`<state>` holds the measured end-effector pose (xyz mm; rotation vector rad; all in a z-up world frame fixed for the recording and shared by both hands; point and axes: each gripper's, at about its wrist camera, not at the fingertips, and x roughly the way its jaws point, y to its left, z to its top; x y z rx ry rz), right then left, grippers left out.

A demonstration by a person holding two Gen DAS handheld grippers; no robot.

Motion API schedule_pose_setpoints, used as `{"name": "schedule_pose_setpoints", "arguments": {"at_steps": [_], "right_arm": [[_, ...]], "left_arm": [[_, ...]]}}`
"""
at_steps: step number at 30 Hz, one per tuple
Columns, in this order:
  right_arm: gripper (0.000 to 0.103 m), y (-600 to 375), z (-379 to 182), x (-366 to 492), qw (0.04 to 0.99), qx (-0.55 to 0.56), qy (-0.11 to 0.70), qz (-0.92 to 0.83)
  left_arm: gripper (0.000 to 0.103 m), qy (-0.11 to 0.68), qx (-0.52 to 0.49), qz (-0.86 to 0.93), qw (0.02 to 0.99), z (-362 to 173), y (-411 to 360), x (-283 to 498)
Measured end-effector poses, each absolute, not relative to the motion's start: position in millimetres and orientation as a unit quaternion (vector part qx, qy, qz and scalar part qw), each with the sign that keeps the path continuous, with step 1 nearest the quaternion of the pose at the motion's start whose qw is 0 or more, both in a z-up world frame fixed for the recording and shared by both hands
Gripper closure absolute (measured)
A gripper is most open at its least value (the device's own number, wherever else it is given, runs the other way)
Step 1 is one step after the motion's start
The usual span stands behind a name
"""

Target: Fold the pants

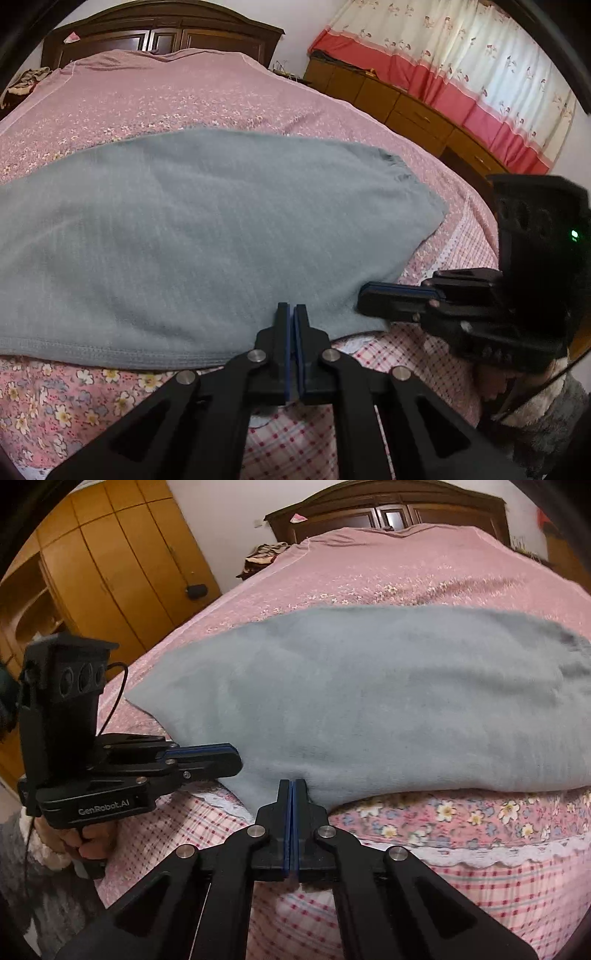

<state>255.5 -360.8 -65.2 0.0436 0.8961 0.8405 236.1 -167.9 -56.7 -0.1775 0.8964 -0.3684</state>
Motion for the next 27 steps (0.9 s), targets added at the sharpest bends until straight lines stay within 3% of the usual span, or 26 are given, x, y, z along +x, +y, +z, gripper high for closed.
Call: {"name": "schedule_pose_setpoints", "arguments": {"at_steps": [4, 7, 12, 18, 27], "right_arm": [[0.103, -366.1, -57.2, 252.7, 0.829, 0.028, 0.395, 0.395], [0.092, -367.5, -49.4, 239.6, 0.839, -0.008, 0.37, 0.398], [0.083, -378.6, -75.8, 248.5, 0.756, 0.087, 0.448, 0.468], [0.083, -388.4, -95.7, 268.6, 0.724, 0.203, 0.484, 0.447], [0.079, -352.6, -91.9, 274.8, 0.764, 0.16, 0.471, 0.41]], "left_arm": [[0.099, 0.427, -0.077, -0.177, 0.883, -52.6, -172.1, 238.7], [0.099, 0.421, -0.073, -0.178, 0.886, -49.5, -172.7, 235.7], [0.099, 0.421, -0.077, -0.182, 0.885, -49.7, -168.9, 235.2], [0.099, 0.423, -0.078, -0.182, 0.884, -49.5, -167.6, 236.9], [0.099, 0.421, -0.073, -0.179, 0.886, -47.2, -172.7, 235.3]]}}
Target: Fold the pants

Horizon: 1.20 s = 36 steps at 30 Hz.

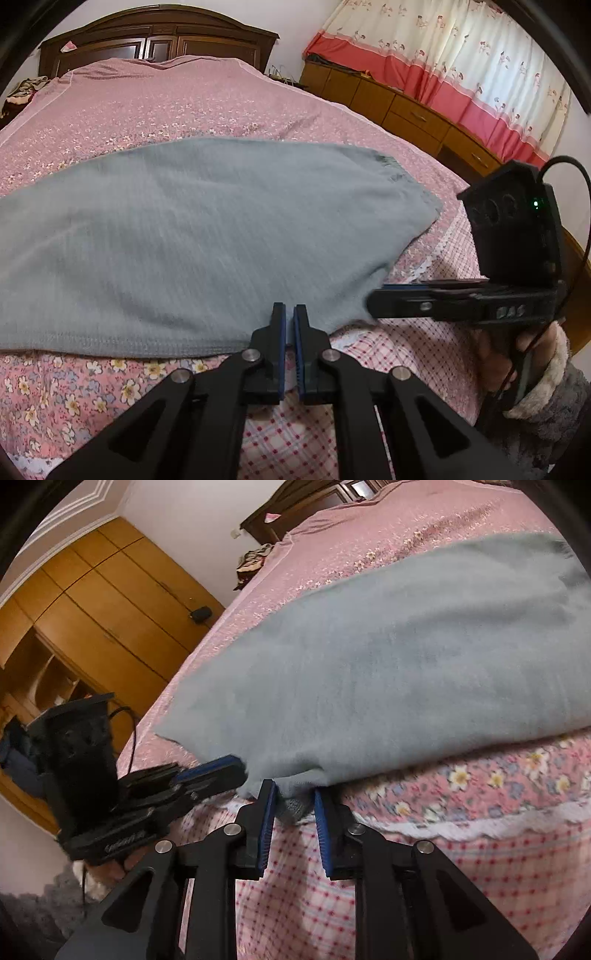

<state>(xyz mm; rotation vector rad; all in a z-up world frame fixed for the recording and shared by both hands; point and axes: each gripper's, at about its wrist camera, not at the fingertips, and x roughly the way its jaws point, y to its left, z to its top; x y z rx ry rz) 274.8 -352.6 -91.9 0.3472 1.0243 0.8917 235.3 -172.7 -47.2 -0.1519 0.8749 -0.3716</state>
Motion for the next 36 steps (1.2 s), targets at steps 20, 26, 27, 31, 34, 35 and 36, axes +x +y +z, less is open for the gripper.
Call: {"name": "schedule_pose_setpoints", "arguments": {"at_steps": [20, 26, 27, 31, 34, 35, 36], "right_arm": [[0.072, -399.6, -102.3, 310.2, 0.73, 0.357, 0.47, 0.345], [0.066, -378.8, -95.6, 297.0, 0.724, 0.313, 0.485, 0.378], [0.066, -373.6, -95.9, 297.9, 0.72, 0.312, 0.489, 0.381], [0.066, -356.7, -100.9, 306.0, 0.707, 0.308, 0.498, 0.397], [0.067, -353.0, -103.4, 305.5, 0.698, 0.302, 0.507, 0.406], [0.071, -350.8, -104.1, 306.2, 0.691, 0.299, 0.515, 0.41], [0.082, -350.4, -105.2, 305.9, 0.691, 0.289, 0.523, 0.406]], "left_arm": [[0.099, 0.419, -0.064, -0.184, 0.887, -42.1, -170.5, 228.8], [0.099, 0.418, -0.066, -0.184, 0.887, -40.3, -169.8, 227.6], [0.099, 0.418, -0.066, -0.184, 0.887, -40.4, -169.5, 227.3], [0.099, 0.419, -0.068, -0.184, 0.887, -38.8, -168.2, 227.8], [0.099, 0.418, -0.073, -0.184, 0.887, -36.9, -166.7, 227.6], [0.099, 0.417, -0.075, -0.183, 0.887, -36.2, -165.6, 227.6], [0.099, 0.417, -0.078, -0.183, 0.887, -35.3, -164.1, 227.6]]}}
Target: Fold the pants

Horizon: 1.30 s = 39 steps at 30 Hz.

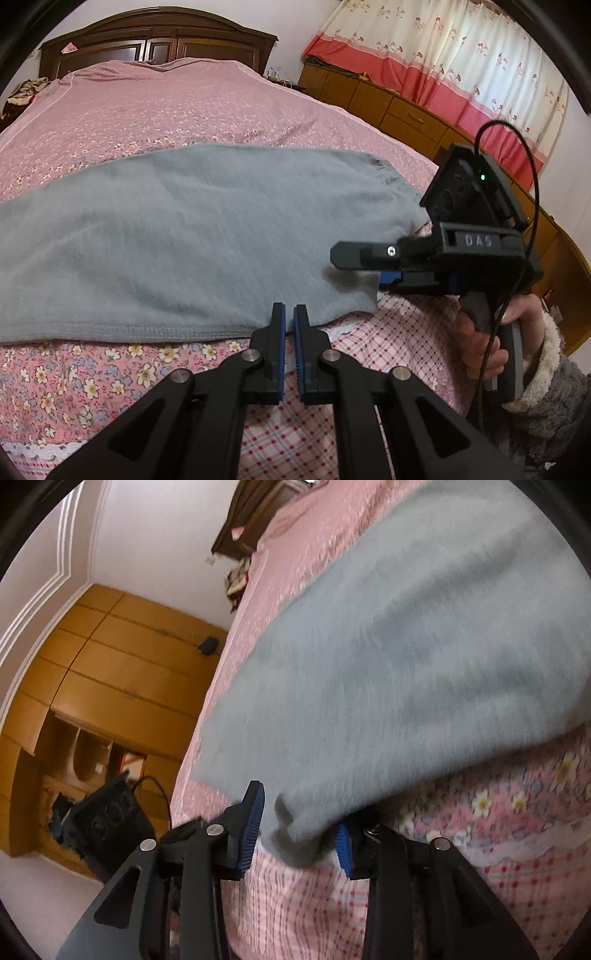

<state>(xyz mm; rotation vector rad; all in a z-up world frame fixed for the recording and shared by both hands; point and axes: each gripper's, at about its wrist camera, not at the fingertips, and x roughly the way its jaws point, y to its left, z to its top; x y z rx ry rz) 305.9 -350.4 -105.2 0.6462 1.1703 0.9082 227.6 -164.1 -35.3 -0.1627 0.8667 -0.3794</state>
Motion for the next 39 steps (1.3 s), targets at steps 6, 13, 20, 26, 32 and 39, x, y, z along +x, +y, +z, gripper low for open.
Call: {"name": "schedule_pose_setpoints", "arguments": {"at_steps": [6, 13, 20, 26, 32, 39], "right_arm": [[0.093, -360.0, -117.4, 310.2, 0.645, 0.323, 0.556, 0.412], [0.092, -359.8, -119.5, 296.6, 0.661, 0.324, 0.543, 0.404], [0.093, -368.0, -124.9, 300.7, 0.616, 0.368, 0.555, 0.421], [0.091, -376.6, -137.4, 301.0, 0.584, 0.417, 0.554, 0.422], [0.081, -357.7, -129.7, 304.5, 0.603, 0.386, 0.547, 0.434], [0.078, -348.7, -121.5, 300.3, 0.629, 0.344, 0.537, 0.444]], "left_arm": [[0.099, 0.417, -0.078, -0.175, 0.888, -34.7, -159.9, 228.9], [0.099, 0.42, -0.076, -0.167, 0.889, -35.4, -155.7, 225.4], [0.098, 0.426, -0.063, -0.172, 0.886, -35.6, -163.8, 221.6], [0.098, 0.425, -0.051, -0.173, 0.887, -35.0, -169.1, 220.8], [0.098, 0.429, -0.054, -0.172, 0.885, -37.9, -169.7, 220.8], [0.098, 0.429, -0.047, -0.171, 0.886, -40.0, -171.6, 222.1]]}}
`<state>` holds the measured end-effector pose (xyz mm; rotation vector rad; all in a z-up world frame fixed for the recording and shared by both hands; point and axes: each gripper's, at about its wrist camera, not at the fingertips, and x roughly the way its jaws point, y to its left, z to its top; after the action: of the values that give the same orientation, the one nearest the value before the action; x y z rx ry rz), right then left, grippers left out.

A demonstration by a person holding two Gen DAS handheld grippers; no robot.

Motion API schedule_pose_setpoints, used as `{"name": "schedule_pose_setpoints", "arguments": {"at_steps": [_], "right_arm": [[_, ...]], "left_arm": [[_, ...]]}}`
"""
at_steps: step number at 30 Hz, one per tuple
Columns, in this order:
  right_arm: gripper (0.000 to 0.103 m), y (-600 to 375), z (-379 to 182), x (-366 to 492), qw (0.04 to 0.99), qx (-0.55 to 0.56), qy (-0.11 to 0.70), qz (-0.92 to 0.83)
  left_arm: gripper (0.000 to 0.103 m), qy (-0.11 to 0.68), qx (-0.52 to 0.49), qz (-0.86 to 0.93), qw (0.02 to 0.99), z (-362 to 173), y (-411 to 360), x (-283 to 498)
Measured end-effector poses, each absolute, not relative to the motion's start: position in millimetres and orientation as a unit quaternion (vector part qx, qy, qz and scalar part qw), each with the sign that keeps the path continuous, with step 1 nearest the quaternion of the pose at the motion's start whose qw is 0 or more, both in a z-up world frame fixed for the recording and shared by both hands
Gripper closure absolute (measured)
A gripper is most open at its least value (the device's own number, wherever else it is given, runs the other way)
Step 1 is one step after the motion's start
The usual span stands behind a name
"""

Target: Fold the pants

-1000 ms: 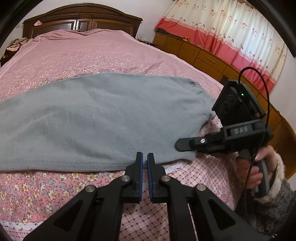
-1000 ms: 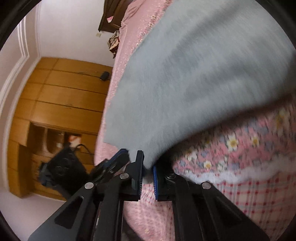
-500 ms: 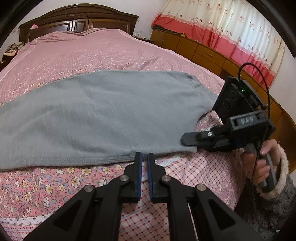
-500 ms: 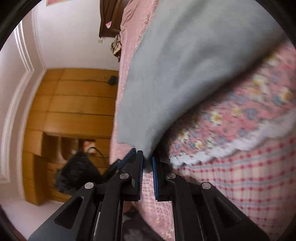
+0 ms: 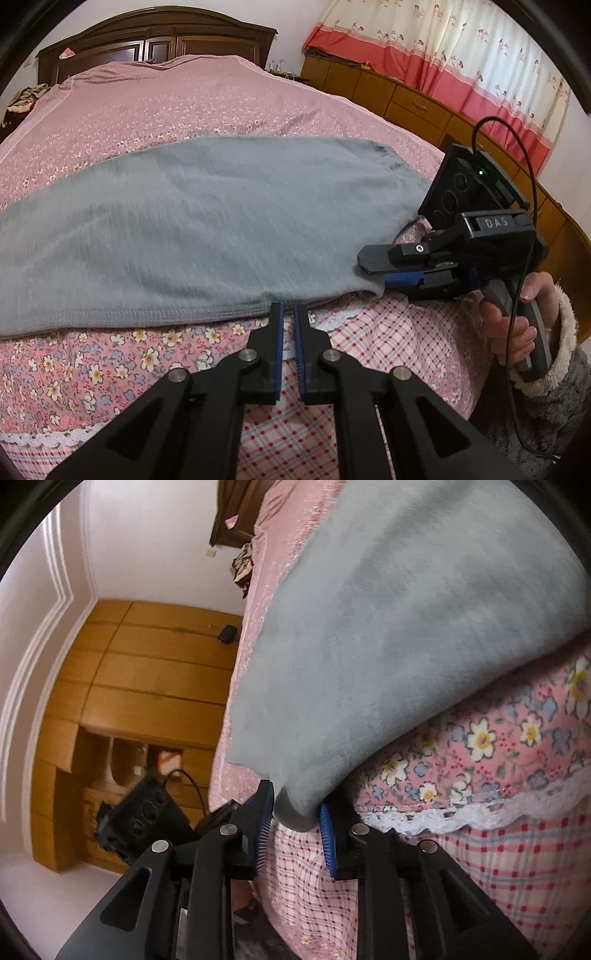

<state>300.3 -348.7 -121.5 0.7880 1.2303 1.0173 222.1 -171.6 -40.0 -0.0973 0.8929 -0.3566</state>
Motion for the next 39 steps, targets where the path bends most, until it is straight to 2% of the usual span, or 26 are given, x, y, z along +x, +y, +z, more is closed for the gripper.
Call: {"name": "schedule_pose_setpoints", "arguments": {"at_steps": [2, 7, 14, 27, 32, 39], "right_arm": [[0.079, -347.0, -118.2, 297.1, 0.638, 0.328, 0.532, 0.45], [0.093, -352.7, -118.0, 294.6, 0.642, 0.313, 0.534, 0.452], [0.093, -374.0, -134.0, 297.0, 0.585, 0.387, 0.549, 0.455], [0.095, -369.8, -128.4, 286.0, 0.602, 0.369, 0.549, 0.446], [0.094, -367.2, -117.9, 276.3, 0.614, 0.317, 0.553, 0.465], [0.094, -361.6, -78.5, 288.8, 0.681, 0.298, 0.465, 0.481]], "left_arm": [[0.098, 0.429, -0.046, -0.172, 0.885, -40.6, -171.9, 222.1], [0.098, 0.432, -0.047, -0.173, 0.884, -41.0, -172.5, 222.6], [0.098, 0.434, -0.044, -0.175, 0.883, -40.1, -172.5, 225.1], [0.098, 0.437, -0.032, -0.198, 0.877, -32.6, -177.8, 221.8], [0.098, 0.401, -0.023, -0.206, 0.892, -11.7, -173.9, 212.7], [0.098, 0.408, -0.055, -0.166, 0.896, -21.9, -161.4, 242.9]]}}
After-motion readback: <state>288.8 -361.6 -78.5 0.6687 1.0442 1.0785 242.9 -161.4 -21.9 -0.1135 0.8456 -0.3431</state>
